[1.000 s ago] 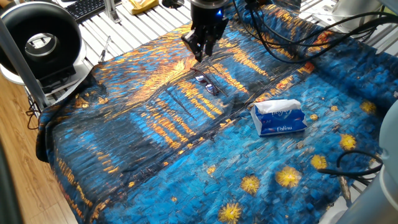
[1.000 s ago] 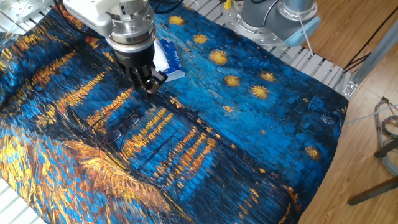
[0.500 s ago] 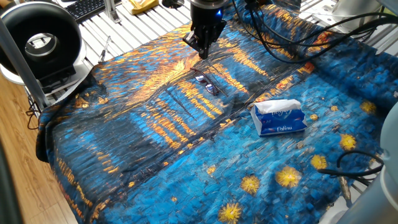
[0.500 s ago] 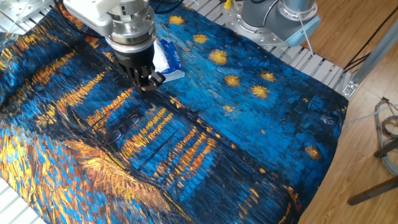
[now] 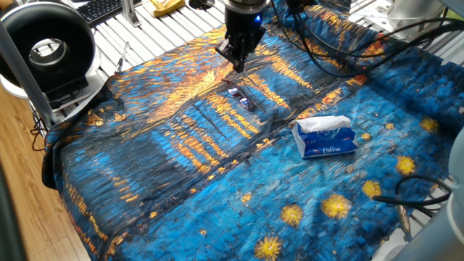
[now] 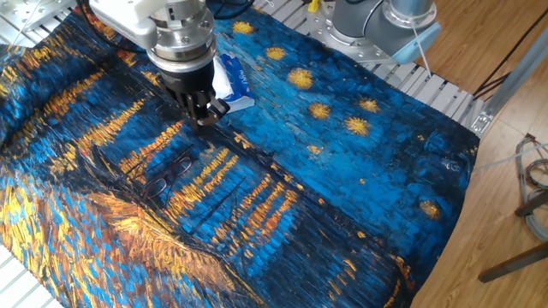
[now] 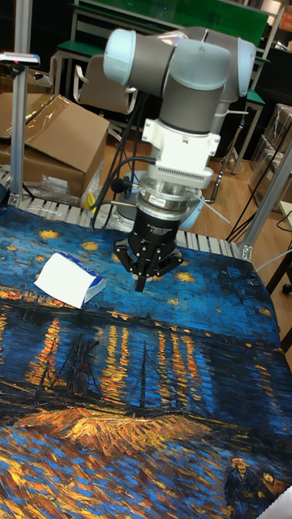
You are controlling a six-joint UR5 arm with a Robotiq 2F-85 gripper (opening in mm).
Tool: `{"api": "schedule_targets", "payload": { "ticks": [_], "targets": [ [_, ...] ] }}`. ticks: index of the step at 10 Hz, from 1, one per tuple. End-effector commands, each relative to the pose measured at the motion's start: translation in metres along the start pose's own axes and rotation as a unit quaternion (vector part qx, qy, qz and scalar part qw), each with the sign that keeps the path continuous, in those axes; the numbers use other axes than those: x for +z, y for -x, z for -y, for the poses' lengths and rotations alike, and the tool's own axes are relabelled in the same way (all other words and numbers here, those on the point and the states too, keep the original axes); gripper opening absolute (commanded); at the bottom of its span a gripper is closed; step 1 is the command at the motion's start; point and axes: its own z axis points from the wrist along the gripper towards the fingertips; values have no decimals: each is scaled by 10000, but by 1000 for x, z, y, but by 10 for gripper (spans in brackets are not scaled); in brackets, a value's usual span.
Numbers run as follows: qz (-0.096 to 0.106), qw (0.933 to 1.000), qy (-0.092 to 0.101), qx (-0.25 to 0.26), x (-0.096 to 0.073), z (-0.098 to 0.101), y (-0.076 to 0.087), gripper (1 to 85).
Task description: Unfold the leg of the glasses (with one hand)
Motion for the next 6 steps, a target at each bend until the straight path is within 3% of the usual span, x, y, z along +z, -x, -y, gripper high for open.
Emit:
{"api": "schedule_targets", "payload": {
  "ticks": [1, 3, 6],
  "targets": [
    [99, 9998, 154, -16, 7, 0, -4, 10],
    [161, 9997, 165, -91, 10, 2, -4, 10],
    [26, 10000, 72, -45, 11, 7, -11, 10]
  ]
}}
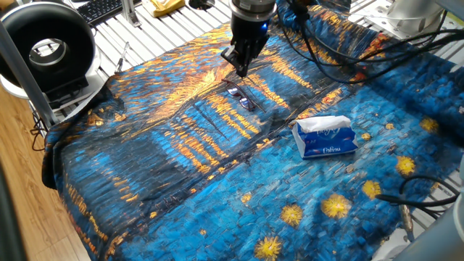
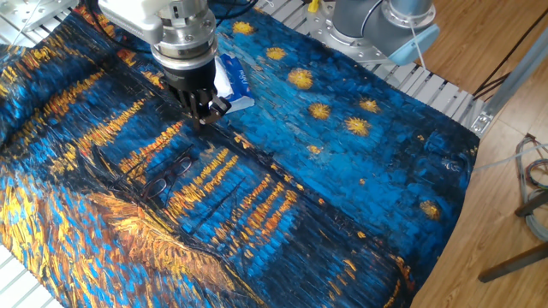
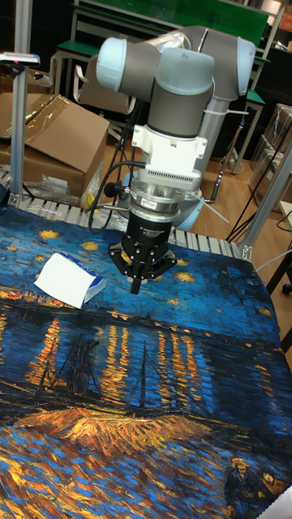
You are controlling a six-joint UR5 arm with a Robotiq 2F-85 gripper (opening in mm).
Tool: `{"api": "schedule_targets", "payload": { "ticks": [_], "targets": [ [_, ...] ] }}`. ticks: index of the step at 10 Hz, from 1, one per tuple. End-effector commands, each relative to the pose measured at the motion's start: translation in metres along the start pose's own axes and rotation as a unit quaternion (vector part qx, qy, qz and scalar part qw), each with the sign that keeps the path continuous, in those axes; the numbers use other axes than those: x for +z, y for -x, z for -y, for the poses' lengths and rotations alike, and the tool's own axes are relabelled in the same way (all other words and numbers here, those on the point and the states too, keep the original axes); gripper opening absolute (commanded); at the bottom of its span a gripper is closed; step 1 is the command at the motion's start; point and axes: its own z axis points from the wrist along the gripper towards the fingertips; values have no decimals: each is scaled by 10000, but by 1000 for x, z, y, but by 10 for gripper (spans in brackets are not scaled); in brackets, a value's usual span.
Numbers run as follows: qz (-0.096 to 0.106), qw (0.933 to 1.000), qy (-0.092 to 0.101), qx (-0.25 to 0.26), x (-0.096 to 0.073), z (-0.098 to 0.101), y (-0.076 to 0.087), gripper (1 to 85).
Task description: Unfold the leg of the glasses (with one hand)
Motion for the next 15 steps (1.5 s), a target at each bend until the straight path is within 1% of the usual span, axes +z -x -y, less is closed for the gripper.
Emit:
{"api": "schedule_targets", "payload": {
  "ticks": [1, 2, 3, 5, 6, 8, 9, 10, 11, 12, 13, 14, 15],
  "targets": [
    [-99, 9999, 55, 37, 2, -1, -7, 10],
    [-167, 9997, 72, 161, 3, -2, -9, 10],
    [-196, 9992, 101, 323, 5, -4, -10, 10],
    [-227, 9986, 144, 456, 7, -6, -12, 10],
    [-156, 9986, 244, 438, 10, -8, -11, 10],
    [-38, 9989, 327, 330, 15, -9, -9, 10],
    [64, 9986, 401, 330, 18, -11, -7, 10],
    [196, 9986, 404, 282, 22, -9, -3, 10],
    [258, 9988, 369, 212, 26, -5, -3, 10],
    [314, 9987, 381, 161, 29, -5, -3, 10],
    [382, 9987, 314, 88, 35, 1, -4, 10],
    [421, 9986, 311, 51, 38, 4, -5, 10],
    [418, 9988, 241, 13, 40, 8, -7, 10]
  ]
}}
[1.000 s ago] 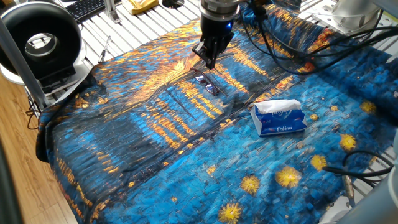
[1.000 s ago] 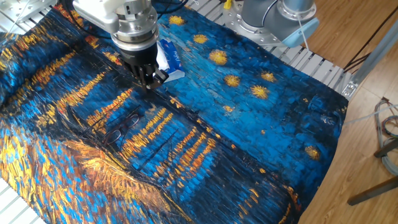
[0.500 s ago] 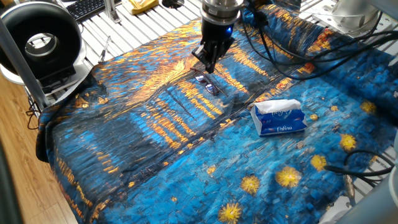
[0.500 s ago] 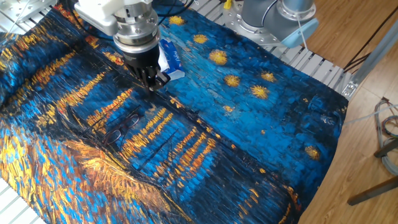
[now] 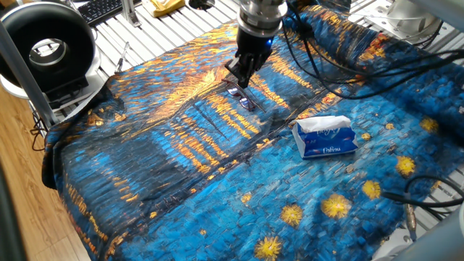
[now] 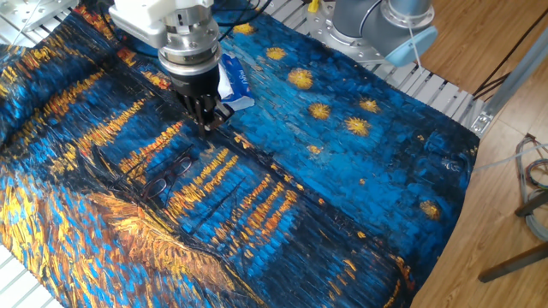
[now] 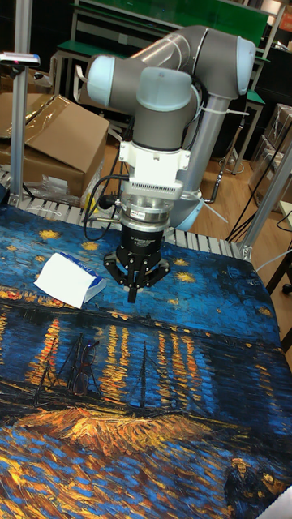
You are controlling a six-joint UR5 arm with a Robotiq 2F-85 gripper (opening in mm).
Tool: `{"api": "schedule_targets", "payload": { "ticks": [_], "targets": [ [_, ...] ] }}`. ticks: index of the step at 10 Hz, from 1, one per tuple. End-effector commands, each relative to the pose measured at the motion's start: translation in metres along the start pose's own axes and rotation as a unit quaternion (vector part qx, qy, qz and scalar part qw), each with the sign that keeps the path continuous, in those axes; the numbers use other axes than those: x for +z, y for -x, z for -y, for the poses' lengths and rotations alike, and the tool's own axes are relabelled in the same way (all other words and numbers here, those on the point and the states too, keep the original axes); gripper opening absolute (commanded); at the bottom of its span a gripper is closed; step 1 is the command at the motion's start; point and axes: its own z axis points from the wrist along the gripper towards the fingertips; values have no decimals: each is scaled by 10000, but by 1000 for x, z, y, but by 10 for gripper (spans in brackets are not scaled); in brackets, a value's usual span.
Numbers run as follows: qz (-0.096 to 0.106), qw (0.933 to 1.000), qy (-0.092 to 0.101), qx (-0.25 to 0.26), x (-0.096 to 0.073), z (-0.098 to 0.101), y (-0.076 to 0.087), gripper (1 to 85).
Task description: Unfold the leg of the glasses (with one hand)
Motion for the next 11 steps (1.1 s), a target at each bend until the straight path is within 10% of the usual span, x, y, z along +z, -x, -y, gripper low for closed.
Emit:
{"api": "schedule_targets", "payload": {
  "ticks": [1, 11],
  "targets": [
    [143, 9998, -68, -111, 9, 10, -1, 10],
    [469, 9989, 8, -92, 25, 12, 0, 10]
  ]
}}
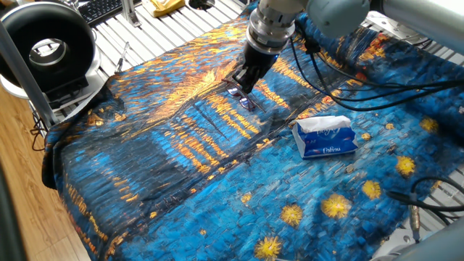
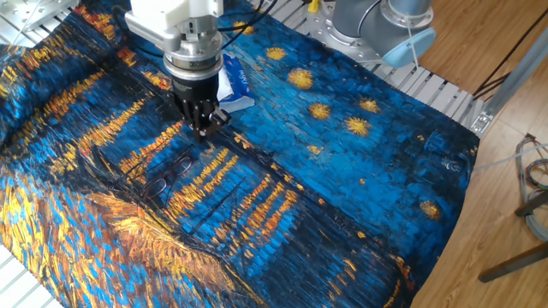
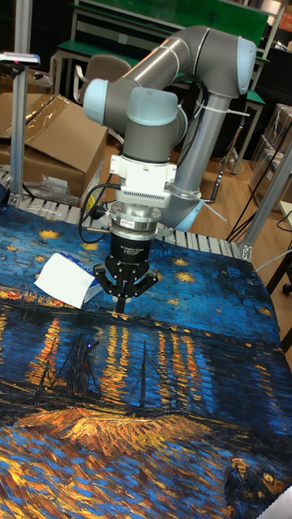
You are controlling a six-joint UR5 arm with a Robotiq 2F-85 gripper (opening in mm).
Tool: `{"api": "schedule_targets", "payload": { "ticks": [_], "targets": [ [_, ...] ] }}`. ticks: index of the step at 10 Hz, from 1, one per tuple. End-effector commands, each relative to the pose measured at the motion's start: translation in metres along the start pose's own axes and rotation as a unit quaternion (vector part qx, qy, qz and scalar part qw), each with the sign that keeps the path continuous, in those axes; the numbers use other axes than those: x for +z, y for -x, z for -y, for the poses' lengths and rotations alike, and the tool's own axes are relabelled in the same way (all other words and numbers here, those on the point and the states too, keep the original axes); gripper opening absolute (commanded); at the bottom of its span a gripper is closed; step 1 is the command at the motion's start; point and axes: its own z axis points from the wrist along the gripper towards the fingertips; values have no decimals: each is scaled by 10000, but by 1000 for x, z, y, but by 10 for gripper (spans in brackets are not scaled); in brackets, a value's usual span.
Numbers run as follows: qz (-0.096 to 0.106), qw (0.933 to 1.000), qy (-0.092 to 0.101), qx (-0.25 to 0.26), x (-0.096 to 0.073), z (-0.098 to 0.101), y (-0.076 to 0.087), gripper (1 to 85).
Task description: Unfold the leg of the glasses (with one hand)
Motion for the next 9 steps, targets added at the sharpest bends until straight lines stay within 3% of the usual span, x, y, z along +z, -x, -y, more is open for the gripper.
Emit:
{"api": "schedule_targets", "payload": {
  "ticks": [1, 5, 7, 9],
  "targets": [
    [58, 9999, 129, 76, -3, -5, 3, 10],
    [11, 9999, 124, 82, -6, -5, 3, 10],
    [-296, 9992, -217, 170, -7, 12, -13, 10],
    [-537, 9977, -239, 335, -8, 13, -26, 10]
  ]
}}
